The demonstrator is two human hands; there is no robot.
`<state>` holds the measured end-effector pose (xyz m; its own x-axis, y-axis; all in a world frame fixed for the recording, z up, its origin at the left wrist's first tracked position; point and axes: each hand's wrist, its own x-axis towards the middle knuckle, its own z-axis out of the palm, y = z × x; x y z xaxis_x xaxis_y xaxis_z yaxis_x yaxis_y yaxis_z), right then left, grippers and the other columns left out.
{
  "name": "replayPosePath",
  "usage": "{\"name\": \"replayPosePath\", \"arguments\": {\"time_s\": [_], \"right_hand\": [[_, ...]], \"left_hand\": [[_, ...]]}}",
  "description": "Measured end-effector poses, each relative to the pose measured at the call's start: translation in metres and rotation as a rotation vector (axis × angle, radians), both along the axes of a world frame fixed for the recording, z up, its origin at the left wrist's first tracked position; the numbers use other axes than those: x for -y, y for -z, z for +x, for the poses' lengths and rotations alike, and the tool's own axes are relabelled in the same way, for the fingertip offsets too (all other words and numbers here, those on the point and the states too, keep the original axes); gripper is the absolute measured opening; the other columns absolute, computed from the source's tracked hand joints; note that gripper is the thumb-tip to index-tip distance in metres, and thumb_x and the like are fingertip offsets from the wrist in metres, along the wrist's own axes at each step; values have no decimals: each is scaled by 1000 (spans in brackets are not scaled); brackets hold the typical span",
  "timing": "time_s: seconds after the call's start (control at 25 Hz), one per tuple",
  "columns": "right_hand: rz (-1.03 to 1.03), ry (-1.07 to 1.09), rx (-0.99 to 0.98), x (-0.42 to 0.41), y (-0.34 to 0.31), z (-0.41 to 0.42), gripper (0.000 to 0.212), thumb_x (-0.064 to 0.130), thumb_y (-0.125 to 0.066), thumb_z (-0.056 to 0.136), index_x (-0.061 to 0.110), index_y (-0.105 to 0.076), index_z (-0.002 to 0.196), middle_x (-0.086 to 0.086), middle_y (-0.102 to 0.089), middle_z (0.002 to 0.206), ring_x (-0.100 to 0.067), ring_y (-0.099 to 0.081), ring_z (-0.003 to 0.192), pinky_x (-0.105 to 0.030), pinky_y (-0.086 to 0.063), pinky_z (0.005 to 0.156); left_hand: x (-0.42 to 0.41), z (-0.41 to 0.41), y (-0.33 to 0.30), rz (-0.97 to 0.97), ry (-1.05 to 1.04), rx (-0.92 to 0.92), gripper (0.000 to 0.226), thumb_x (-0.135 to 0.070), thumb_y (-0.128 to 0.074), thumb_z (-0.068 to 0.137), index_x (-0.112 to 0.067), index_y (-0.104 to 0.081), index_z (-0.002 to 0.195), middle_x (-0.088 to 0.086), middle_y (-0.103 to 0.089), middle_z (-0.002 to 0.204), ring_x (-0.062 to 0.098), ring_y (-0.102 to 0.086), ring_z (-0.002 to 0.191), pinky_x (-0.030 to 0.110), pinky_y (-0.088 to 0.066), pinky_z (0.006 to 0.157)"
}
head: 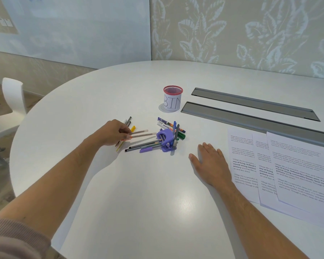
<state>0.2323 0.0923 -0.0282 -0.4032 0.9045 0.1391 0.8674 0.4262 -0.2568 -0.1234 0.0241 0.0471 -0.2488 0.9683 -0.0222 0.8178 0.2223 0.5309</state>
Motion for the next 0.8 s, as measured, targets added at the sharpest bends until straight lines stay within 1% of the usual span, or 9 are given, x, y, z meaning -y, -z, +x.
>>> {"name": "replayPosePath", "arguments": {"time_s": [0.04, 0.12, 0.28, 0.4, 0.48, 0.56, 0.6, 0.68, 0.8], "right_hand": [[-2, -1, 0, 0, 0, 0, 67, 56, -28, 98, 15, -32, 151, -4, -28, 161, -18, -18, 150, -40, -6, 122], [-4, 0, -4, 1, 0, 0, 67, 56, -28, 98, 15, -32, 151, -4, -27, 161, -18, -17, 150, -40, -5, 122], [1, 0, -10, 1, 0, 0, 66, 55, -30, 98, 14, -34, 150, -4, -28, 161, -18, -18, 150, -40, -6, 122], [-6, 0, -17, 1, 0, 1, 67, 56, -30, 98, 14, -33, 150, -4, -27, 161, -17, -17, 150, -40, -5, 122], [-4, -1, -22, 1, 0, 1, 67, 56, -29, 98, 14, -33, 151, -4, -27, 161, -17, -17, 150, -40, -5, 122], [-3, 0, -23, 1, 0, 1, 67, 56, -29, 98, 14, -32, 151, -4, -27, 161, -17, -17, 150, -40, -5, 122], [-2, 0, -21, 1, 1, 1, 67, 56, -29, 98, 14, -32, 151, -4, -27, 161, -17, -17, 150, -40, -5, 122], [-3, -1, -19, 1, 1, 1, 67, 56, -29, 98, 15, -32, 151, -4, -27, 161, -17, -17, 150, -40, -5, 122], [-3, 0, -13, 0, 2, 1, 68, 57, -28, 98, 15, -32, 151, -4, -27, 161, -17, -17, 150, -39, -5, 122]], "left_hand": [[2, -3, -2, 8, -14, 11, 3, -24, -73, 84, -25, -75, 87, -6, -68, 69, 11, -57, 62, 23, -44, 58], [5, -9, -6, 49, -77, 31, 5, -22, -74, 84, -22, -76, 88, -1, -69, 70, 14, -57, 63, 24, -44, 58], [5, -8, -1, 204, -315, 17, 6, -17, -70, 86, -15, -75, 88, -2, -66, 70, 13, -56, 66, 23, -38, 57], [4, 1, 10, 222, -440, 15, 10, -14, -64, 86, -12, -75, 85, 6, -69, 74, 24, -62, 74, 24, -40, 63], [3, 7, 16, 197, -471, -12, 13, -13, -62, 85, -10, -75, 84, 9, -70, 73, 28, -64, 74, 27, -44, 63], [1, 12, 21, 179, -481, -55, 14, -12, -62, 83, -8, -74, 89, 12, -71, 82, 34, -65, 83, 33, -50, 69], [0, 13, 23, 174, -483, -81, 16, -12, -62, 83, -7, -73, 93, 12, -71, 89, 36, -65, 87, 35, -51, 73], [-1, 15, 26, 169, -477, -131, 21, -11, -62, 82, -6, -71, 99, 13, -70, 97, 37, -63, 93, 37, -50, 75], [-2, 13, 29, 153, -451, -190, 22, -11, -58, 82, -5, -71, 99, 15, -67, 99, 36, -60, 93, 37, -49, 72]]}}
